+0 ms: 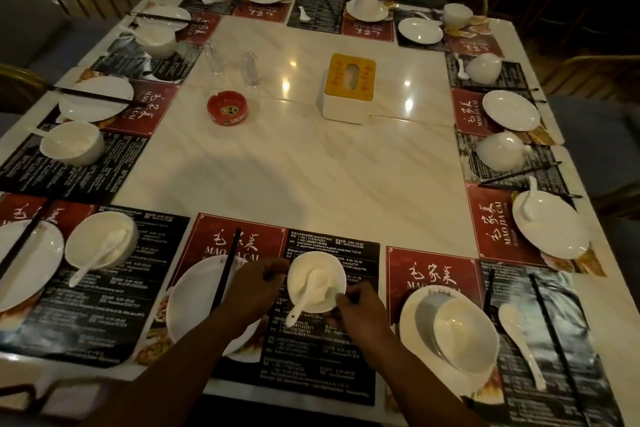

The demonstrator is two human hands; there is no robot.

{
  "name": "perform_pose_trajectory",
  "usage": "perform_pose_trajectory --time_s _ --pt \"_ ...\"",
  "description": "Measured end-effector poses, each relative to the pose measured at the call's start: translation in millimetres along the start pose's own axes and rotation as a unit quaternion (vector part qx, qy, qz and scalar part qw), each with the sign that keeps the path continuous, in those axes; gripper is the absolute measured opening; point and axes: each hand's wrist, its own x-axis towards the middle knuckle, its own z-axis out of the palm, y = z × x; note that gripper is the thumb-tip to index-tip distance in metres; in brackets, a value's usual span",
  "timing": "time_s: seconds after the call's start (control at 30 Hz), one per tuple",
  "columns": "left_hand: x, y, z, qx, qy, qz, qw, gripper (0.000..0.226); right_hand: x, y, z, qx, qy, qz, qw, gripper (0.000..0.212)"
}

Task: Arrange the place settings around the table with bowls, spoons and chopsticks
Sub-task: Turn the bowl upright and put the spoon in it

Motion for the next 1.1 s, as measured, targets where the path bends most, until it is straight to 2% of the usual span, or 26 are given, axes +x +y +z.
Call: perform_pose_trajectory --time_s 0.13,0.27,0.37,0.6,0.73,0.83,0.9,0.97,1.0,1.07,1.1 --pt "-6 -2 -9 -0.01 0.015 -0.045 0.999 0.007 2 -1 9 0.019 0.008 0.006 1.0 0.009" --pt "-19 -4 -12 -0.027 -0.029 -0.087 0.995 0.004 -1 -3 17 0.052 0.01 0.017 0.998 0.013" --pt "-25 -5 -7 -0.036 -0.045 -0.105 0.993 0.004 -5 -1 21 0.031 0.033 0.013 0.999 0.015" --pt "-32 -3 -4 -0.086 -0.089 -0.097 0.988 0.009 -15 -4 28 0.052 0.038 0.012 0.998 0.014" --pt "-30 -7 -11 -0.077 -0.113 -0.085 0.987 0.008 -14 -6 26 0.04 0.04 0.004 0.998 0.012" --pt "-23 -17 -17 -0.039 -0.079 -0.06 0.994 0.006 -15 -9 22 0.082 0.023 0.012 0.996 0.012" --pt "-15 -26 -21 0.035 -0.037 -0.008 0.999 0.009 -16 -9 19 0.081 0.015 0.008 0.997 0.01" --pt "-8 -34 -28 0.129 -0.001 0.073 0.989 0.018 -16 -8 17 0.015 0.036 -0.028 0.999 0.009" --pt "-5 -38 -32 0.173 0.013 0.118 0.978 0.024 -16 -7 15 -0.06 0.055 -0.064 0.995 0.01" --pt "1 -45 -40 0.249 0.029 0.181 0.951 0.038 -20 -5 15 -0.222 0.096 -0.159 0.957 0.019" --pt "4 -47 -43 0.287 0.03 0.199 0.937 0.044 -25 -6 16 -0.266 0.109 -0.203 0.936 0.021"
